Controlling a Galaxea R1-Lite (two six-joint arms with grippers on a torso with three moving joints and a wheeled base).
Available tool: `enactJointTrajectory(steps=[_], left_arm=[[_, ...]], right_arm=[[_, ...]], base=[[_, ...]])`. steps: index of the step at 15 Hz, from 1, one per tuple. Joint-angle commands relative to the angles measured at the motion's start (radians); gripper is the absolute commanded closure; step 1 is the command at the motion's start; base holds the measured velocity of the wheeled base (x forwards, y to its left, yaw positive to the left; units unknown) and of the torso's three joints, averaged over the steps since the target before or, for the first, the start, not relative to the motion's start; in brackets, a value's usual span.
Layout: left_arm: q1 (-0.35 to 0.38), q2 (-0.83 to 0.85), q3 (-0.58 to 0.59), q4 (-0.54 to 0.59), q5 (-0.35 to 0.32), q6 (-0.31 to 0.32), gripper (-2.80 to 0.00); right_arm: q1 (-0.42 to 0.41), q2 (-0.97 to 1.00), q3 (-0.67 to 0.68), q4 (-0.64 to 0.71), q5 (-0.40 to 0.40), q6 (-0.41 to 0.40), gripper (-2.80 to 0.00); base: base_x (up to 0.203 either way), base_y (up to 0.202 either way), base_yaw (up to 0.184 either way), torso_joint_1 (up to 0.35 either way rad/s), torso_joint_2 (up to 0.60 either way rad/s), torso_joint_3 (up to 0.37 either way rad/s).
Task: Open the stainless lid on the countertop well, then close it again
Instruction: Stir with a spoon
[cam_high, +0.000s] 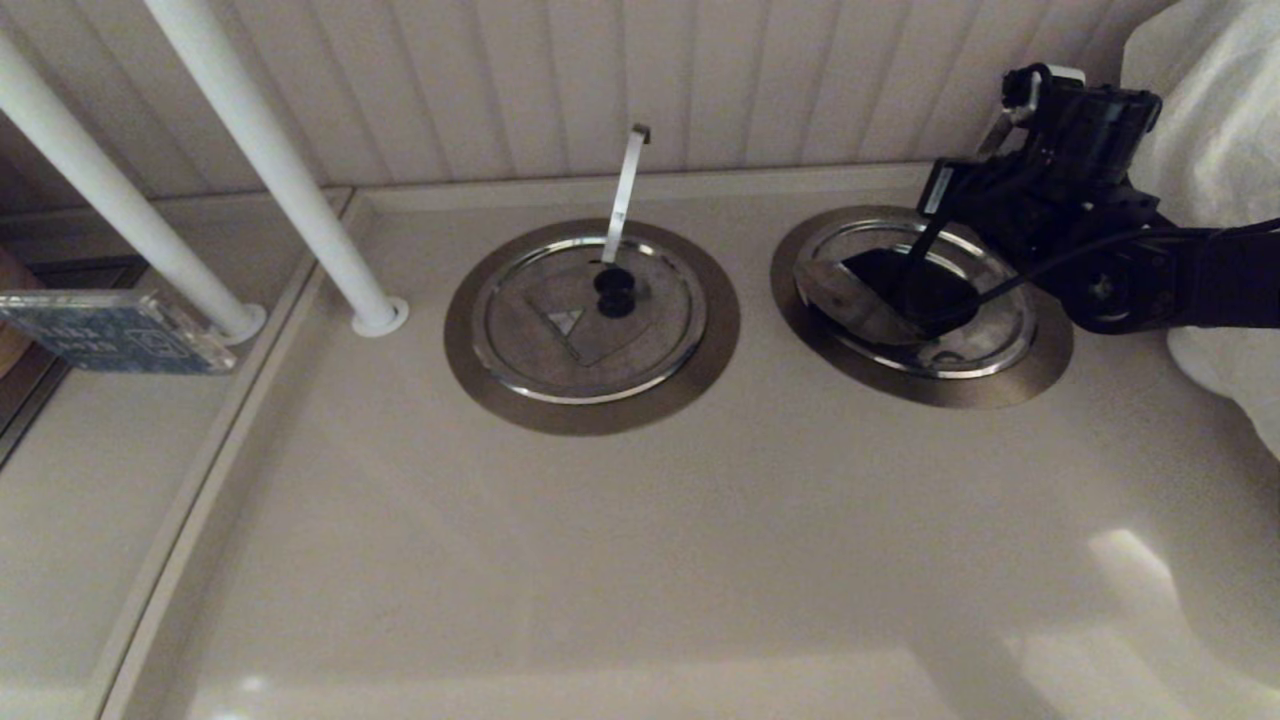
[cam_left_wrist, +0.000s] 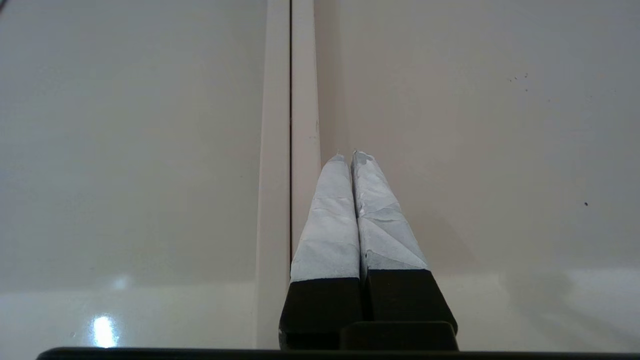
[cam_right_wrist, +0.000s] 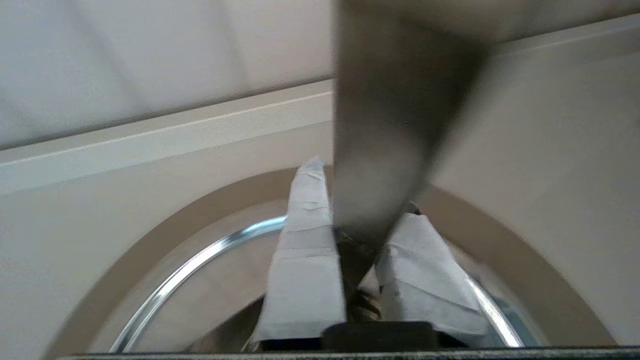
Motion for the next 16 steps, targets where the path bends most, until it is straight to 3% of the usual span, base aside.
enactJointTrajectory(steps=[1,6,11,16], left_arm=[[0.0,-0.002,0.0,-0.001,0.0,0.001,0.0],[0.0,-0.001,0.0,0.0,0.0,-0.001,0.0],[0.0,-0.001,0.0,-0.001,0.0,0.0,0.0],[0.0,0.0,0.0,0.0,0.0,0.001,0.0]], right_arm=[[0.015,-0.07,0.047,-0.006,-0.001,0.001,0.0],[0.035,-0.075,0.077,-0.006,0.003,0.002,0.0],[0.053,-0.157,0.16,0.006,0.099,0.007,0.0],[-0.005,-0.153,0.164,0.032,0.109,-0.095,0.0]], base=[[0.0,0.0,0.0,0.0,0.0,0.0],[0.0,0.0,0.0,0.0,0.0,0.0],[0.0,0.0,0.0,0.0,0.0,0.0],[0.0,0.0,0.0,0.0,0.0,0.0]])
